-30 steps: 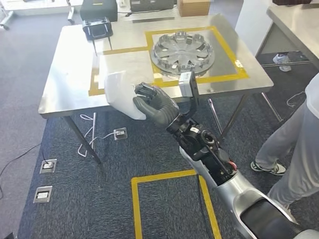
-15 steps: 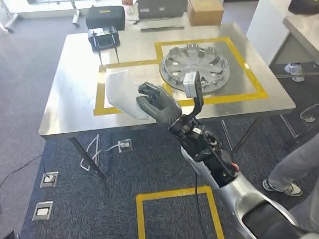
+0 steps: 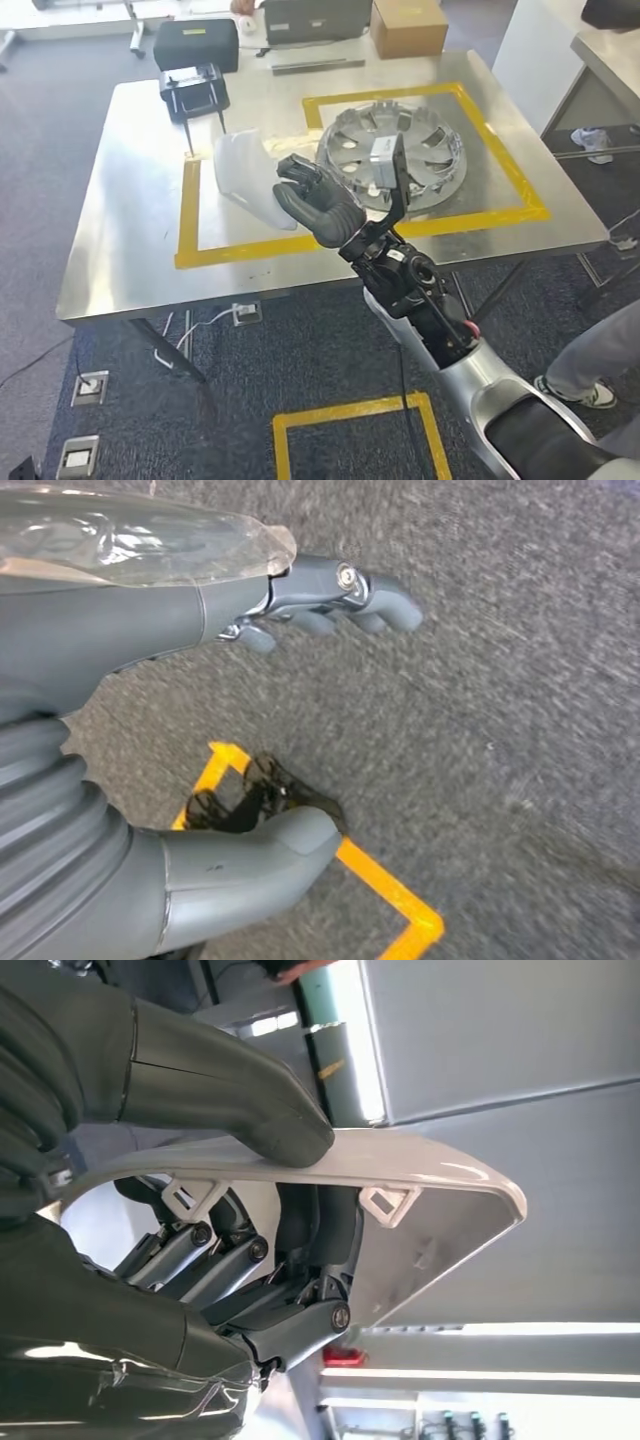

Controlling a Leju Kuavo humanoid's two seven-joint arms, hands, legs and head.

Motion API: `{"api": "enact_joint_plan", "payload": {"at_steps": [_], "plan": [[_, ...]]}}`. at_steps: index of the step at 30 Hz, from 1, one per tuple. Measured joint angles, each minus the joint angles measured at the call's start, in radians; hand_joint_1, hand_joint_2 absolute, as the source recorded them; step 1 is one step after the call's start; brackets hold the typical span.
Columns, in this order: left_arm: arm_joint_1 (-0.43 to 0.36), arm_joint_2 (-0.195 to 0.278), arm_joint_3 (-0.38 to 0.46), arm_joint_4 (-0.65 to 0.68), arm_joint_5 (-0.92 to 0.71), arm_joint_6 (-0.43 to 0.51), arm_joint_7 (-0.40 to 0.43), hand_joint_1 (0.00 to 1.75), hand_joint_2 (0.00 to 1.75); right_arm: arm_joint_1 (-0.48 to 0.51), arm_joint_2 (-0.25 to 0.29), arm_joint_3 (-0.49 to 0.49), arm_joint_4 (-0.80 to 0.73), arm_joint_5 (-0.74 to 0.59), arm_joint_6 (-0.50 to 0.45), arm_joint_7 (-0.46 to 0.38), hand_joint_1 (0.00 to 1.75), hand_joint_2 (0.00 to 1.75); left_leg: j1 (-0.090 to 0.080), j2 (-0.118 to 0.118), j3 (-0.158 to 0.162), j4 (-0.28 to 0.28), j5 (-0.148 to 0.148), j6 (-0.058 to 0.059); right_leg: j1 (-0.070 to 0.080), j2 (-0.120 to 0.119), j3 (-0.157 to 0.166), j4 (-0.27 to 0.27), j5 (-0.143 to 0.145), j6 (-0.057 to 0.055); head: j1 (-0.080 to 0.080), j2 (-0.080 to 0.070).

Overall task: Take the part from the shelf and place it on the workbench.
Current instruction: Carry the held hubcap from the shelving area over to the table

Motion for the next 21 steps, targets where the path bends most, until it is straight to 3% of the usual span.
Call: {"api": "enact_joint_plan", "payload": {"at_steps": [2, 4, 6, 7, 8, 9, 10, 12, 13, 16, 21], "plan": [[-0.002, 0.0, 0.0, 0.0, -0.002, 0.004, 0.0, 0.0, 1.75, 0.001, 0.0, -0.001, -0.003, 0.004, 0.0, -0.002, 1.75, 1.75, 0.003, 0.0, 0.008, -0.004, -0.007, 0.008, 0.0, 0.0, 0.001, 0.0, -0.015, 0.013, 0.001, 0.0], [-0.005, -0.002, 0.0, 0.0, -0.003, 0.007, -0.001, 0.0, 1.75, 0.0, 0.0, -0.003, -0.008, 0.006, 0.001, -0.005, 1.75, 1.75, 0.009, 0.001, 0.023, -0.012, -0.017, 0.019, 0.0, -0.006, -0.024, 0.06, -0.053, 0.024, 0.005, 0.0], [-0.007, -0.003, 0.0, 0.0, -0.003, 0.007, -0.002, 0.0, 1.75, 0.002, 0.0, -0.004, -0.009, 0.007, 0.001, -0.006, 1.75, 1.75, 0.01, 0.002, 0.037, -0.013, -0.029, 0.025, -0.005, -0.01, -0.1, 0.203, -0.109, 0.032, 0.011, 0.0], [-0.006, -0.004, 0.0, 0.0, -0.003, 0.008, -0.002, 0.0, 1.75, 0.005, 0.0, -0.005, -0.009, 0.008, 0.001, -0.006, 1.75, 1.75, 0.01, 0.001, 0.044, -0.013, -0.035, 0.024, -0.008, -0.011, -0.142, 0.273, -0.126, 0.035, 0.014, 0.0], [-0.005, -0.006, 0.0, 0.0, -0.003, 0.008, -0.002, 0.0, 1.75, 0.01, 0.0, -0.005, -0.009, 0.009, 0.001, -0.006, 1.75, 1.75, 0.011, 0.001, 0.051, -0.013, -0.041, 0.024, -0.01, -0.011, -0.173, 0.313, -0.125, 0.038, 0.016, 0.0], [-0.004, -0.007, 0.0, 0.0, -0.003, 0.008, -0.002, 0.0, 1.75, 0.014, -0.001, -0.005, -0.009, 0.01, 0.002, -0.005, 1.75, 1.75, 0.011, 0.0, 0.06, -0.012, -0.048, 0.022, -0.012, -0.012, -0.185, 0.31, -0.1, 0.04, 0.017, 0.0], [-0.003, -0.008, 0.0, 0.0, -0.004, 0.008, -0.002, 0.0, 1.75, 0.016, -0.001, -0.006, -0.009, 0.01, 0.002, -0.005, 1.75, 1.75, 0.012, 0.0, 0.07, -0.011, -0.055, 0.019, -0.014, -0.012, -0.176, 0.263, -0.054, 0.041, 0.019, 0.0], [-0.004, -0.009, 0.0, 0.0, -0.006, 0.008, -0.003, 0.0, 1.75, 0.016, -0.002, -0.008, -0.012, 0.011, 0.002, -0.004, 1.75, 1.75, 0.012, -0.001, 0.087, -0.009, -0.069, 0.012, -0.015, -0.013, -0.128, 0.116, 0.043, 0.041, 0.02, 0.0], [-0.005, -0.009, 0.0, 0.0, -0.007, 0.008, -0.004, 0.0, 1.75, 0.016, -0.002, -0.009, -0.015, 0.011, 0.002, -0.004, 1.75, 1.75, 0.012, -0.002, 0.091, -0.007, -0.073, 0.008, -0.015, -0.013, -0.103, 0.058, 0.068, 0.038, 0.019, 0.0], [-0.009, -0.01, 0.0, 0.0, -0.011, 0.008, -0.005, 0.0, 1.75, 0.021, -0.003, -0.012, -0.024, 0.013, 0.0, 0.003, 1.75, 1.75, 0.006, -0.001, 0.086, -0.001, -0.078, 0.011, -0.014, -0.009, -0.076, 0.006, 0.068, 0.032, 0.015, 0.0], [-0.012, -0.014, 0.0, 0.0, -0.017, 0.008, -0.003, 0.0, 1.75, 0.032, -0.004, -0.021, -0.04, 0.027, -0.009, 0.011, 1.75, 1.75, 0.006, 0.002, 0.091, -0.01, -0.077, 0.013, -0.012, -0.005, -0.076, 0.004, 0.065, 0.027, 0.011, 0.0]]}}
